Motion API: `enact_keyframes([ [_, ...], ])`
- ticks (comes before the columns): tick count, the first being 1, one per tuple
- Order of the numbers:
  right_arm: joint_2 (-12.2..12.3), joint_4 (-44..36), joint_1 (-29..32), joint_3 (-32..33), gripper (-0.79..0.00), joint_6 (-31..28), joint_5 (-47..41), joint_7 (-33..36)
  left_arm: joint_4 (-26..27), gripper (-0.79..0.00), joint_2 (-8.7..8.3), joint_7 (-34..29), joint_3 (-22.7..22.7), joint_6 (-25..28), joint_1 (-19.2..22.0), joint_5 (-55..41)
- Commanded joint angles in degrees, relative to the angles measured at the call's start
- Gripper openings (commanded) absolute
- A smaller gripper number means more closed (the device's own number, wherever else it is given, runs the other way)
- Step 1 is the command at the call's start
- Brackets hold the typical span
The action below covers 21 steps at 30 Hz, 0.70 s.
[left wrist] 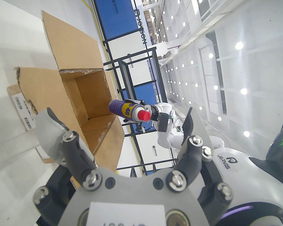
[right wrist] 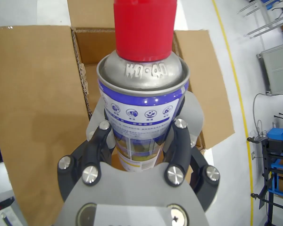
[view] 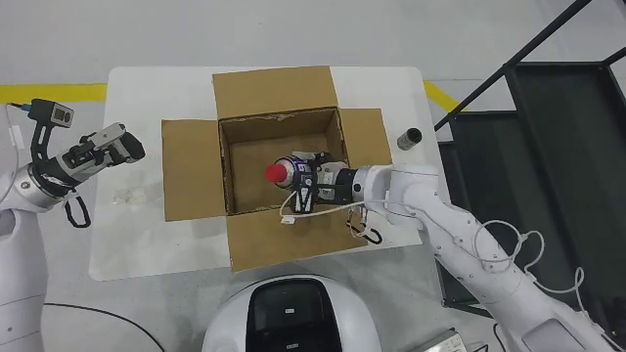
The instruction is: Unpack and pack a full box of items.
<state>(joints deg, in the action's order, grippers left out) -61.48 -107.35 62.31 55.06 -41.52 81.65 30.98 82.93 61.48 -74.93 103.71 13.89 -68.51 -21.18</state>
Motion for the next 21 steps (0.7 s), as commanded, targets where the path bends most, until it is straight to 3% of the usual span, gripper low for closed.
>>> enact_keyframes([
  [1, -1.0, 2.98, -4.23, -3.51, -0.785, -0.56, -2.04, 5.46, 0.0, 0.0, 0.01, -0.01, -0.02, -0.01, 0.01, 0.01],
  [11, -6.36, 20.21, -20.54, -15.66, -0.785, -3.23, -14.94, 24.14, 0.0, 0.0, 0.01, -0.01, -0.02, -0.01, 0.01, 0.01],
  [19, -11.35, 33.51, -29.68, -24.52, -0.785, -3.23, -23.66, 28.55, 0.0, 0.0, 0.01, -0.01, -0.02, -0.01, 0.01, 0.01],
  [20, -11.95, 35.11, -30.47, -25.83, -0.748, -3.23, -24.27, 28.55, 0.0, 0.0, 0.01, -0.01, -0.02, -0.01, 0.01, 0.01],
  [21, -12.55, 36.41, -31.28, -27.0, -0.656, -3.35, -24.98, 28.43, 0.0, 0.0, 0.01, -0.01, -0.02, -0.01, 0.01, 0.01],
])
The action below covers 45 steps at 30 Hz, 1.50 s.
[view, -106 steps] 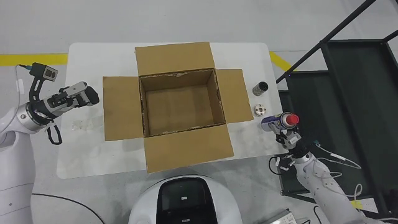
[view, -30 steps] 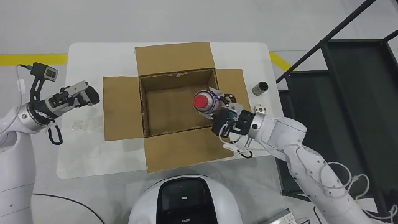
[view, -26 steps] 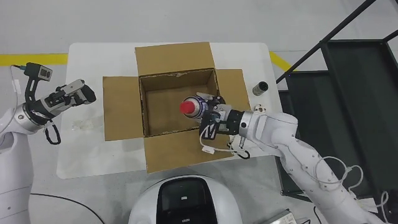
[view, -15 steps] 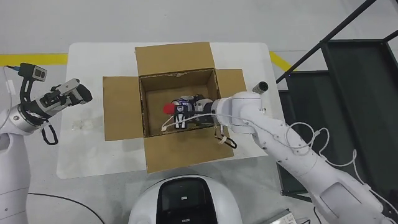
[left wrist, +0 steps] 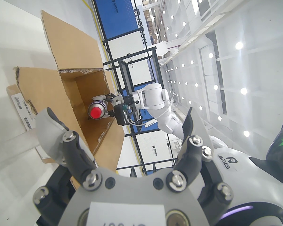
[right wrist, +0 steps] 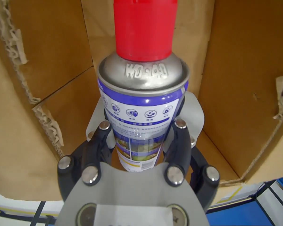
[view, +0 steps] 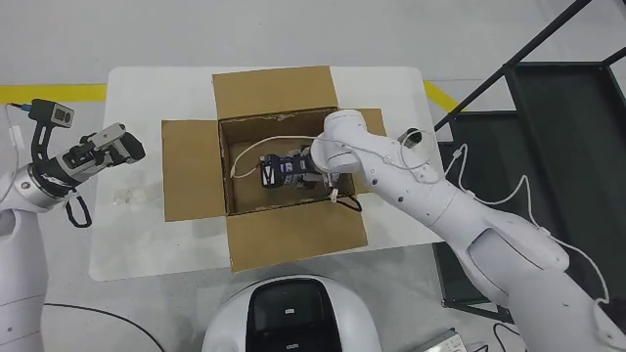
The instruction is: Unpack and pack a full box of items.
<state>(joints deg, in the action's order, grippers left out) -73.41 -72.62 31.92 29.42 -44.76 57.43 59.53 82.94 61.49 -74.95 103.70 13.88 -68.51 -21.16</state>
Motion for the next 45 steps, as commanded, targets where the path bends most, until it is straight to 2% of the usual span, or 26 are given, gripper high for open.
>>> enact_keyframes([
  [1, -1.19, 2.93, -1.58, -2.32, -0.557, -0.28, -1.57, -0.28, 0.0, 0.0, 0.0, 0.0, 0.0, 0.0, 0.0, 0.0],
  [3, -2.23, 5.19, -2.75, -4.32, -0.326, -0.57, -2.53, -0.58, 0.0, 0.0, 0.0, 0.0, 0.0, 0.0, 0.0, 0.0],
  [4, -2.71, 6.01, -3.17, -4.95, -0.148, -0.81, -3.25, -0.82, 0.0, 0.0, 0.0, 0.0, 0.0, 0.0, 0.0, 0.0],
  [5, -3.14, 6.83, -3.47, -5.59, -0.018, -0.89, -3.65, -0.9, 0.0, 0.0, 0.0, 0.0, 0.0, 0.0, 0.0, 0.0],
  [6, -3.52, 7.51, -3.71, -6.25, 0.0, -0.99, -3.91, -1.0, 0.0, 0.0, 0.0, 0.0, 0.0, 0.0, 0.0, 0.0],
  [10, -4.4, 9.49, -4.14, -6.78, 0.0, -1.53, -5.43, -2.51, 0.0, 0.0, 0.0, 0.0, 0.0, 0.0, 0.0, 0.0],
  [13, -3.99, 9.02, -3.65, -5.47, 0.0, -2.22, -6.02, -5.65, 0.0, 0.0, 0.0, 0.0, 0.0, 0.0, 0.0, 0.0],
  [16, -2.34, 6.29, -2.13, -2.09, 0.0, -2.32, -5.79, -10.44, 0.0, 0.0, 0.0, 0.0, 0.0, 0.0, 0.0, 0.0],
  [19, 0.63, 0.76, 1.37, 4.14, 0.0, -1.82, -3.93, -17.58, 0.0, 0.0, 0.0, 0.0, 0.0, 0.0, 0.0, 0.0],
  [22, 4.51, -7.3, 8.18, 13.14, 0.0, -2.37, -0.86, -25.95, 0.0, 0.0, 0.0, 0.0, 0.0, 0.0, 0.0, 0.0],
  [25, 8.18, -15.75, 17.55, 23.1, 0.0, -3.18, 3.48, -32.55, 0.0, 0.0, 0.0, 0.0, 0.0, 0.0, 0.0, 0.0],
  [30, 12.16, -24.19, 33.51, 37.93, 0.0, -2.03, 7.55, -40.91, 0.0, 0.0, 0.0, 0.0, 0.0, 0.0, 0.0, 0.0],
  [33, 13.54, -26.22, 41.37, 45.18, 0.0, -1.2, 8.63, -45.6, 0.0, 0.0, 0.0, 0.0, 0.0, 0.0, 0.0, 0.0],
  [37, 14.81, -27.47, 48.93, 53.06, 0.0, -0.99, 11.39, -50.22, 0.0, 0.0, 0.0, 0.0, 0.0, 0.0, 0.0, 0.0],
  [41, 15.44, -27.37, 53.58, 58.61, 0.0, 0.64, 11.77, -52.78, 0.0, 0.0, 0.0, 0.0, 0.0, 0.0, 0.0, 0.0],
  [45, 15.5, -27.54, 54.35, 59.25, 0.0, 0.89, 11.26, -52.89, 0.0, 0.0, 0.0, 0.0, 0.0, 0.0, 0.0, 0.0],
])
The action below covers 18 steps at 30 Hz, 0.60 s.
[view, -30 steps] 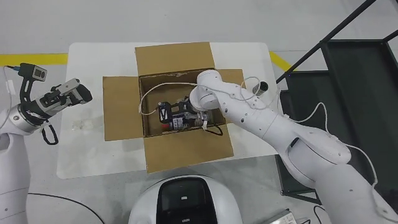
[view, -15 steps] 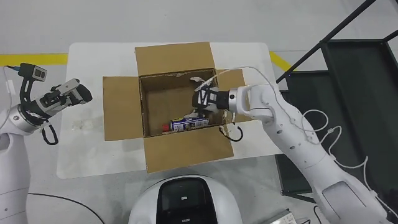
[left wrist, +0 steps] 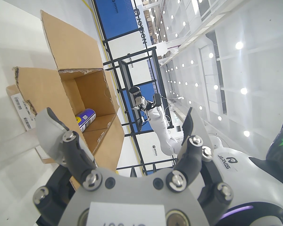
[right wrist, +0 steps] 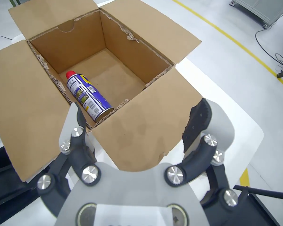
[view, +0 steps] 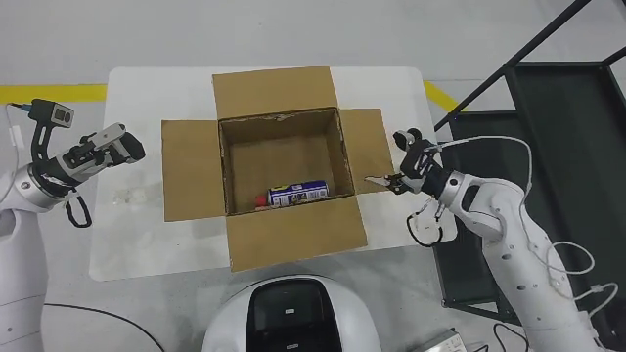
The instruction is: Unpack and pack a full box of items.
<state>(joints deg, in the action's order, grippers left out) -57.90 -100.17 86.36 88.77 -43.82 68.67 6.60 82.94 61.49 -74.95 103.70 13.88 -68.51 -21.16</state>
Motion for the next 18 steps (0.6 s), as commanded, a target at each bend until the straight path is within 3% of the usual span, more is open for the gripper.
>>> enact_keyframes([
  [1, -0.01, 0.01, -0.09, -0.09, 0.0, -0.04, 0.02, 0.04, 0.0, 0.0, 0.0, 0.0, 0.0, 0.0, 0.0, 0.0],
  [14, -0.01, 0.01, -0.09, -0.09, 0.0, -0.04, 0.02, 0.04, 0.0, 0.0, 0.0, 0.0, 0.0, 0.0, 0.0, 0.0],
  [18, 0.1, 3.62, 0.11, 2.22, 0.0, 3.67, -0.68, 1.01, 0.0, 0.0, 0.0, 0.0, 0.0, 0.0, 0.0, 0.0],
])
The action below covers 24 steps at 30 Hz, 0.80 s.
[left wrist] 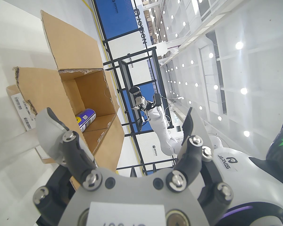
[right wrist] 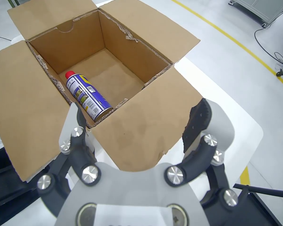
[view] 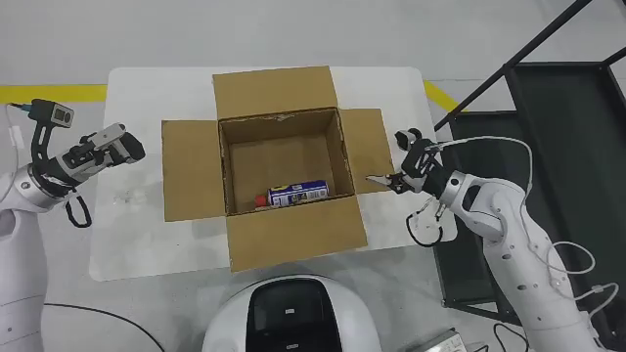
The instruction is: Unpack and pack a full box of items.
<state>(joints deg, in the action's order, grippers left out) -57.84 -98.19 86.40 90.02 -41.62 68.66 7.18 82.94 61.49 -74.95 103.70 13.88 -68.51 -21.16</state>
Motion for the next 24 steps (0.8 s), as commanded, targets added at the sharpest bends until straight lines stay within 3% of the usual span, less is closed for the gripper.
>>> enact_keyframes([
  [1, 0.1, 3.0, -0.03, 1.86, 0.0, 2.48, -1.24, 1.1, 0.0, 0.0, 0.0, 0.0, 0.0, 0.0, 0.0, 0.0],
  [10, 0.33, 15.86, -1.62, 3.15, 0.0, 5.26, -1.92, 5.42, 0.0, 0.0, 0.0, 0.0, 0.0, 0.0, 0.0, 0.0],
  [24, -1.1, 28.08, -9.11, -6.07, 0.0, 10.95, 2.42, 7.26, 0.0, 0.0, 0.0, 0.0, 0.0, 0.0, 0.0, 0.0],
])
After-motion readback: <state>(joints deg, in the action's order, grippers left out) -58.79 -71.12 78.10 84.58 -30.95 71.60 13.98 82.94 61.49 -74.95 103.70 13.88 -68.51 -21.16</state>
